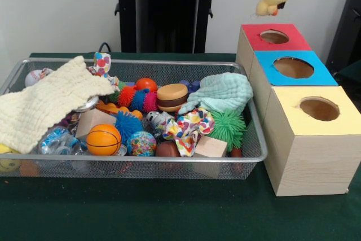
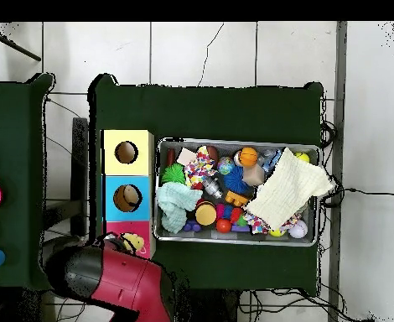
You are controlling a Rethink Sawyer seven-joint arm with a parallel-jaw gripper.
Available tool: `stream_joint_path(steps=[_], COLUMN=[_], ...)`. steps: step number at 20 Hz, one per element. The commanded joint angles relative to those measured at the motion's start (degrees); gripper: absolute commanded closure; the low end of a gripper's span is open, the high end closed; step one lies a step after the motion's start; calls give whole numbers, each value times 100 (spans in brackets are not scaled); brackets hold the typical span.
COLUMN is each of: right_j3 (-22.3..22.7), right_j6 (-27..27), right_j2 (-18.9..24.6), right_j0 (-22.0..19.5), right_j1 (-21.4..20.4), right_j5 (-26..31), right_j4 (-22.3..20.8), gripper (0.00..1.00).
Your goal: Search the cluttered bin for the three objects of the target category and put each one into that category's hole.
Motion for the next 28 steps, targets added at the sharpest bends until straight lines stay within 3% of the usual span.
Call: stream_joint_path(steps=[1, 6, 14, 22, 28], right_j3=[-264, -62, -72, -163, -21], right_j6=[1301, 1312, 1363, 1518, 1467], right_j2=[655, 768, 821, 692, 937], right_j0=[-191, -176, -170, -32, -56], right_j1=[407, 517, 705, 856, 892], right_j5=[-547, -921, -1040, -678, -748], right_j4=[330, 467, 590, 540, 684], gripper=[100, 100, 100, 100, 100])
